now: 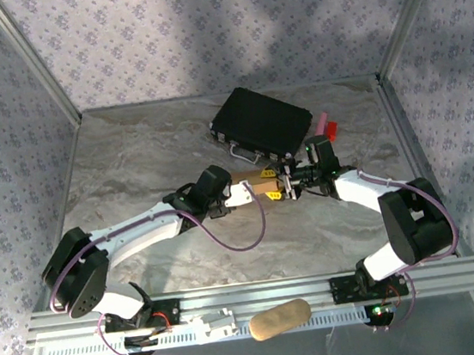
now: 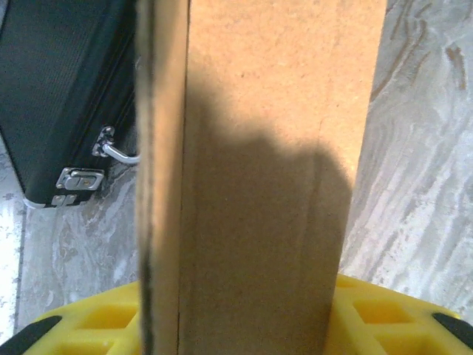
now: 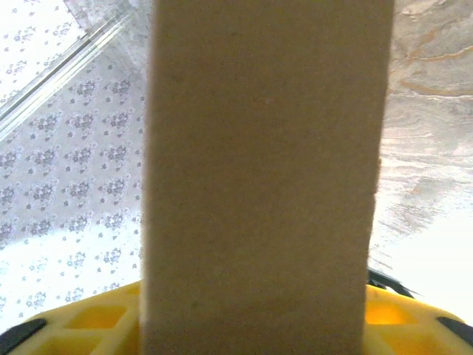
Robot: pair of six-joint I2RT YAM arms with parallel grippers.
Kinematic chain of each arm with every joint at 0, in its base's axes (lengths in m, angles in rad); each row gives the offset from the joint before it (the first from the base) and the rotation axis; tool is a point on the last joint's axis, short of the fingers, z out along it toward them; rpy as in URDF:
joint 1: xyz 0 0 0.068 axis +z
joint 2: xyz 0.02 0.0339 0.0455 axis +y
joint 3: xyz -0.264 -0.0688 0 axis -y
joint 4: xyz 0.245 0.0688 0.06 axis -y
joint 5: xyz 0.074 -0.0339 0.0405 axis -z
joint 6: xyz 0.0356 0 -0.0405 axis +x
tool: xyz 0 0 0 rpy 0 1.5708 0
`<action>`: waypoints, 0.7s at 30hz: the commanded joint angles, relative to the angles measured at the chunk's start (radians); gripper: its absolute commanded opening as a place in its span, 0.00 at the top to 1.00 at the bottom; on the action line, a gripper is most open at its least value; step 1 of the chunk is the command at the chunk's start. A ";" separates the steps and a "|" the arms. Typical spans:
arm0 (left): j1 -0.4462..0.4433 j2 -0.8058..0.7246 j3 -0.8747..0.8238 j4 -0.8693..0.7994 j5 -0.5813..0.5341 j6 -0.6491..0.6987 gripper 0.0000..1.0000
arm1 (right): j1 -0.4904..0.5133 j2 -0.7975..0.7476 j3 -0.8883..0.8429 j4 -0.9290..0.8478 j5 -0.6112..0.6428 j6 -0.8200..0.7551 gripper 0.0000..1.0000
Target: Fold the paper box
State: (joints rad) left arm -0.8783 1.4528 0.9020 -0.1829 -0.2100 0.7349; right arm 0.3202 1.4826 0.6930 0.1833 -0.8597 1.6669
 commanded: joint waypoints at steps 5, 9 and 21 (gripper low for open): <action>-0.003 -0.029 0.099 -0.247 0.103 -0.030 0.59 | -0.056 -0.094 0.091 -0.284 0.021 -0.193 0.31; 0.015 -0.040 0.152 -0.380 0.185 -0.050 0.59 | -0.126 -0.200 0.211 -0.573 0.062 -0.437 0.23; 0.077 0.058 0.364 -0.766 0.333 -0.063 0.59 | -0.140 -0.473 0.282 -0.855 0.432 -1.082 0.42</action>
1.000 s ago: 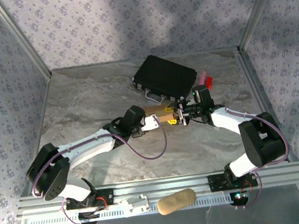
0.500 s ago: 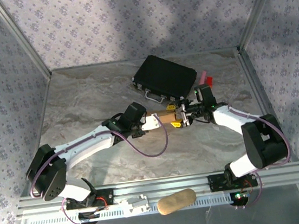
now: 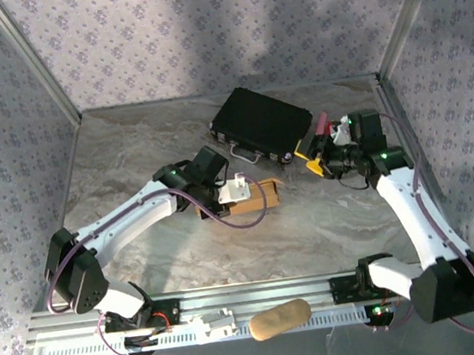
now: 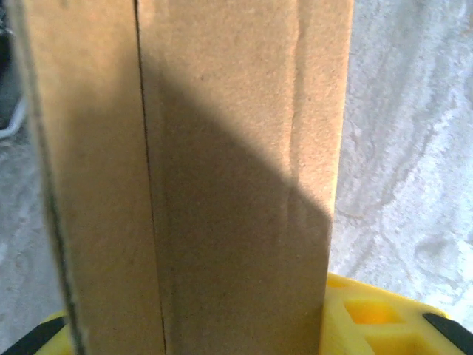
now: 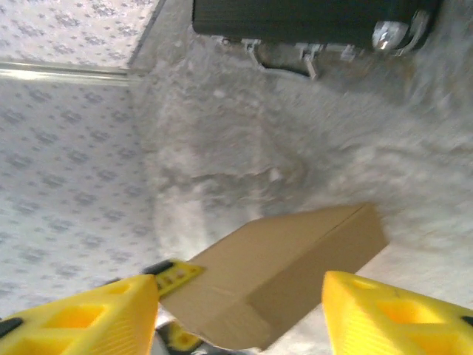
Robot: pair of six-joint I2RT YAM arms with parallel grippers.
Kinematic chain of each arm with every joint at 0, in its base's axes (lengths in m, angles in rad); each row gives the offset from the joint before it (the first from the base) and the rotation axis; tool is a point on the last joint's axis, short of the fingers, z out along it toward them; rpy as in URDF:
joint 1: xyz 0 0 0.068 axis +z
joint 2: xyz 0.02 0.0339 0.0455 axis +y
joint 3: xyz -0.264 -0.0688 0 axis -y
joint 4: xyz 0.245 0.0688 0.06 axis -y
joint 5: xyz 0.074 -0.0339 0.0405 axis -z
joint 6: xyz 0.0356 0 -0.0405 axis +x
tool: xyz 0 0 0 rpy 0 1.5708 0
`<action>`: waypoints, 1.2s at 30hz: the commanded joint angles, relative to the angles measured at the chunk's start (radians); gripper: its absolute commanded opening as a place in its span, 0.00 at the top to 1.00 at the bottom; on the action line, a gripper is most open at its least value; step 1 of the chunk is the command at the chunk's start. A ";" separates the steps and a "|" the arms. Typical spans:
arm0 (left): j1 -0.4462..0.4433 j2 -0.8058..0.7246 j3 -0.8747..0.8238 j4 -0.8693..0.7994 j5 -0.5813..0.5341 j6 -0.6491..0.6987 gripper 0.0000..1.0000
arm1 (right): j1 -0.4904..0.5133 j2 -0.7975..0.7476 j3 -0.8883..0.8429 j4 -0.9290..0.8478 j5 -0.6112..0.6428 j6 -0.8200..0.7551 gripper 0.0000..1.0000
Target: Fold the paper box
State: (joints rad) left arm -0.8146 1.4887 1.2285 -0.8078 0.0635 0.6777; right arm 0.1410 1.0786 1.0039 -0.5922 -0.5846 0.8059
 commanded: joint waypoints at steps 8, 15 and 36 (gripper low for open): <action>0.028 0.073 0.085 -0.251 0.047 0.016 0.59 | 0.371 -0.176 -0.091 -0.024 0.458 -0.544 0.45; 0.028 0.119 0.089 -0.239 0.036 -0.001 0.59 | 0.522 -0.009 -0.069 -0.026 0.572 -0.598 0.36; 0.027 0.097 0.068 -0.186 0.018 -0.002 0.57 | 0.545 0.171 -0.002 0.044 0.537 -0.565 0.41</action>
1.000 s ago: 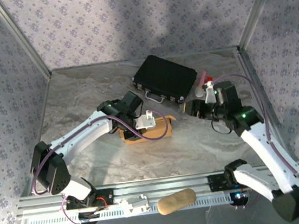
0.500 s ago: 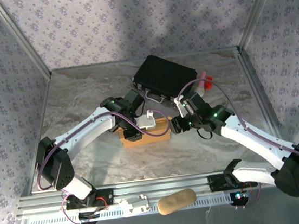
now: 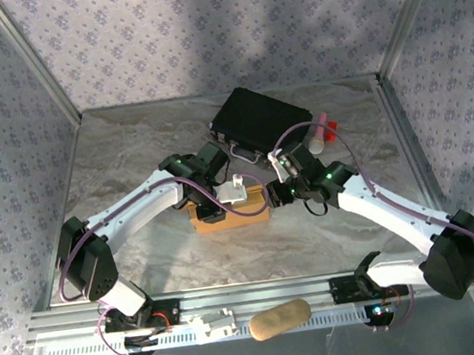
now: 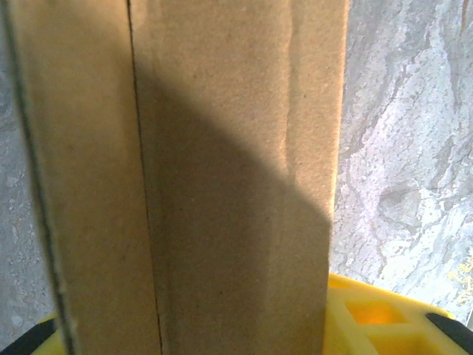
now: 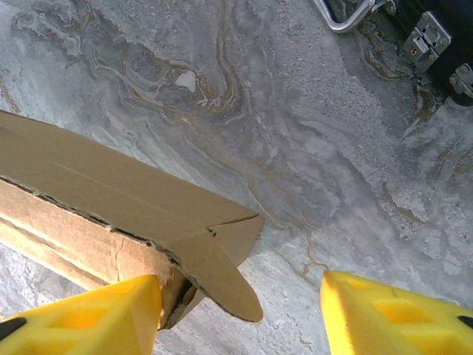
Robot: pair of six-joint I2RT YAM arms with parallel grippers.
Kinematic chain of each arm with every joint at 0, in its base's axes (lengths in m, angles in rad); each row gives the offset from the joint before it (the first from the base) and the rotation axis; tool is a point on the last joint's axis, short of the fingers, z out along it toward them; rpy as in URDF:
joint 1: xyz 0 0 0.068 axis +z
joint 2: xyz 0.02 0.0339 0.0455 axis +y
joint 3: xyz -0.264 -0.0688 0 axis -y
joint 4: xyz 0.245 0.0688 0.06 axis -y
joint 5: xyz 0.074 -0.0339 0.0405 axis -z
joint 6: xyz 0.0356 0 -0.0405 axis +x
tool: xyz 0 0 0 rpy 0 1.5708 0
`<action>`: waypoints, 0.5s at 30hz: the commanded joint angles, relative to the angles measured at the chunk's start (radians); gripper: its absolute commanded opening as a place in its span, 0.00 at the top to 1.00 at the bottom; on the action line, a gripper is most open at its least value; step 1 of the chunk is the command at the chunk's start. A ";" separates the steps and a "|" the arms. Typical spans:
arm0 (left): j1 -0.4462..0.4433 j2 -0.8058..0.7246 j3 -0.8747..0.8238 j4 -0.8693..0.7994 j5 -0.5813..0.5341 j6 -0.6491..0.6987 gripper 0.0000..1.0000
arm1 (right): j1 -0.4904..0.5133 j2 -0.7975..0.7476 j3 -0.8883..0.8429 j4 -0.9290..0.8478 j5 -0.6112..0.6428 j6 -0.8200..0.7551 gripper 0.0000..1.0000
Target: Fold the paper box
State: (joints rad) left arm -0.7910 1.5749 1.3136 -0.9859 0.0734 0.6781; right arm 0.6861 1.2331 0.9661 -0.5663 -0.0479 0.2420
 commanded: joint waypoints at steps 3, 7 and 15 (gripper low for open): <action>0.001 0.009 -0.019 -0.004 0.005 -0.002 0.57 | 0.002 0.027 0.032 0.022 -0.004 0.005 0.47; -0.002 0.005 -0.020 0.004 0.002 -0.003 0.56 | 0.005 0.045 0.016 0.018 0.007 0.008 0.53; -0.003 -0.001 -0.027 0.019 -0.014 -0.006 0.54 | 0.009 0.062 -0.005 -0.007 0.054 0.009 0.67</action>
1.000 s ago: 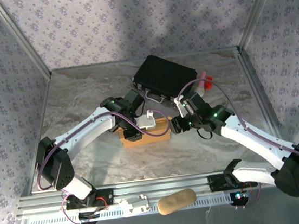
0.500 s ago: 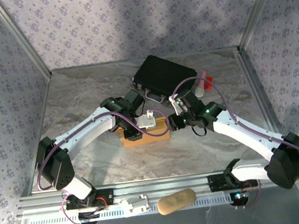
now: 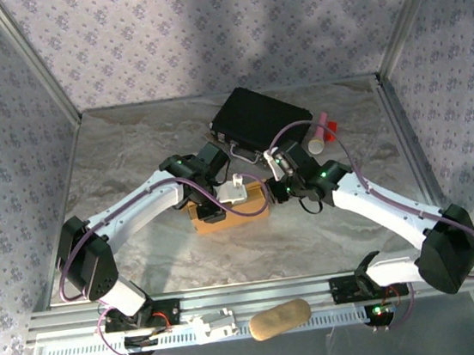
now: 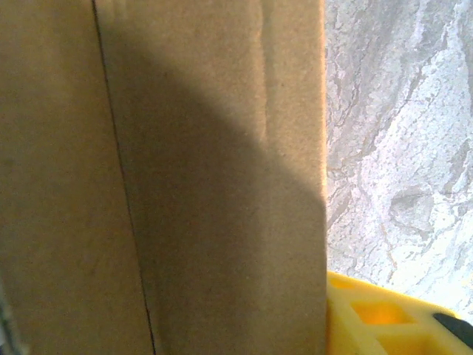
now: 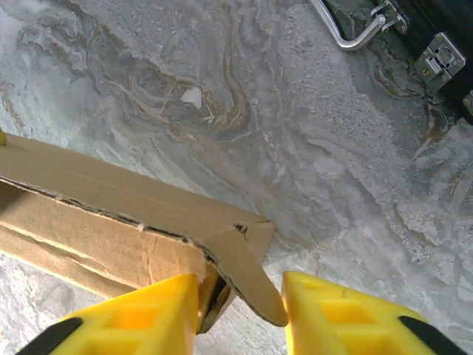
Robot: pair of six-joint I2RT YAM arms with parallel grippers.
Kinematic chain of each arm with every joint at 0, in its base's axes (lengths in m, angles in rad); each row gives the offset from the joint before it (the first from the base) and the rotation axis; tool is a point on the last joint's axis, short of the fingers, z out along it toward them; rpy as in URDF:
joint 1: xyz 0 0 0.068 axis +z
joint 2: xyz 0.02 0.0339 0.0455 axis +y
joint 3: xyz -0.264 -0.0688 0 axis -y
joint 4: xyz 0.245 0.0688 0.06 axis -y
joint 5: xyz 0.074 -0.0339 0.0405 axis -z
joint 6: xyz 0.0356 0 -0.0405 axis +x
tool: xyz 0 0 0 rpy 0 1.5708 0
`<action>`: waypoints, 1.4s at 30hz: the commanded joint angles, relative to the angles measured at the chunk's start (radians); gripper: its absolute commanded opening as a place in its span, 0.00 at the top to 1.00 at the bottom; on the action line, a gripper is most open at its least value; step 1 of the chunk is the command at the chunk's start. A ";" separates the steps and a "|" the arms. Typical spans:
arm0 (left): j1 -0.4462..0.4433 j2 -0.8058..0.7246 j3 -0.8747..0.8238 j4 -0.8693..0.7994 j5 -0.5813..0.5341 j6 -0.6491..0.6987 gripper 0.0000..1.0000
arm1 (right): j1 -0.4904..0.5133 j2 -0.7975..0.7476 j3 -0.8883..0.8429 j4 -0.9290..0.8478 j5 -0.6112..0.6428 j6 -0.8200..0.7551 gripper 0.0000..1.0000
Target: Fold the paper box
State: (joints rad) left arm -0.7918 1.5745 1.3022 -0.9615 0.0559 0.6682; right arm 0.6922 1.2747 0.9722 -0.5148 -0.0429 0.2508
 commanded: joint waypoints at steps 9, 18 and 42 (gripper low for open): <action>-0.002 -0.009 -0.022 0.000 0.003 0.010 0.56 | -0.014 -0.058 0.105 -0.164 0.035 -0.022 0.45; -0.002 -0.011 -0.015 -0.003 -0.001 0.013 0.56 | -0.049 -0.016 0.155 -0.211 -0.011 -0.103 0.48; -0.002 -0.008 -0.015 0.000 -0.003 0.009 0.56 | -0.047 0.075 0.212 -0.218 -0.044 -0.126 0.81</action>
State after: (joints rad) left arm -0.7918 1.5738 1.2984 -0.9485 0.0551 0.6682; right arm 0.6388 1.3476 1.1568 -0.7158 -0.0933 0.1265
